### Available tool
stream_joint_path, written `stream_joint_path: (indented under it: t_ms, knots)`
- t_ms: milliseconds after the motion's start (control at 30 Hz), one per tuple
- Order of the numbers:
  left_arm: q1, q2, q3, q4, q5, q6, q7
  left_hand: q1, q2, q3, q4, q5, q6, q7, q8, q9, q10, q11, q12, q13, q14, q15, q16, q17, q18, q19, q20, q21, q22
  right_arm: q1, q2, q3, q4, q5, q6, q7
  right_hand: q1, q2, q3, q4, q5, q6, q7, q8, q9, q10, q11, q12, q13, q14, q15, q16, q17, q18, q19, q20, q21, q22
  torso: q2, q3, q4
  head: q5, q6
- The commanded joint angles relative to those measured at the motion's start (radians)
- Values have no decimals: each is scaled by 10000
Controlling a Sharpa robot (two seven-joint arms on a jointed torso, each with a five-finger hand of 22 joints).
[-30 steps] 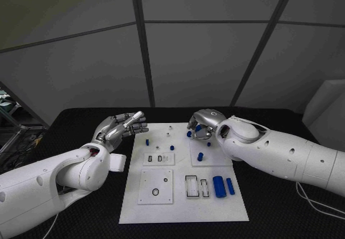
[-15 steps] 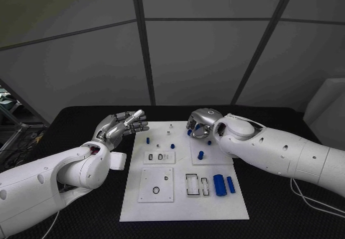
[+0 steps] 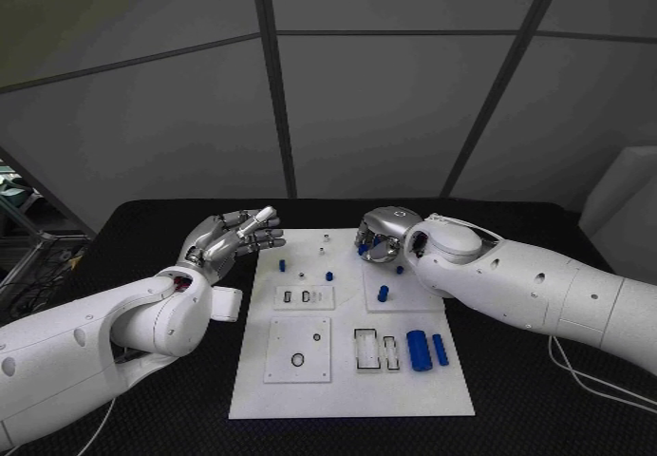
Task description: Assemble the parts on the task board
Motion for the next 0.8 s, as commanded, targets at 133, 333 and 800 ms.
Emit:
stream_joint_path:
  t_ms: [133,333,800]
  knots:
    - [18,-4,14,17,-64,118,38,64,56,14,-60,25,93,478,13,-13,75,17,-26,6,61,20,-54,-9,-96,59,14,66,-15,18,1,3,11,20,-8,-67,137,315,172,55,7,495,-142,170,105,453,-136,63,84,55,-209,351,343,-268,319,-93,253,421,-4,2,-4,6,-5]
    - [18,-14,15,8,-64,122,38,64,56,14,-60,25,93,478,13,-13,75,17,-26,6,61,20,-54,-9,-96,59,14,66,-15,16,-94,4,223,29,-1034,-21,387,489,338,0,-261,868,-257,271,239,906,-279,76,212,116,-357,773,777,-387,661,-242,526,1013,-8,3,-4,16,-2]
    - [23,-29,18,-15,-64,118,36,75,62,10,-81,27,95,476,8,-15,77,12,-37,5,62,20,-63,-9,-97,62,13,66,-20,35,237,9,184,394,-2063,56,242,262,576,100,-532,893,-271,165,305,924,-294,-37,266,69,-361,910,843,-394,674,-277,549,1057,5,-12,12,35,71]
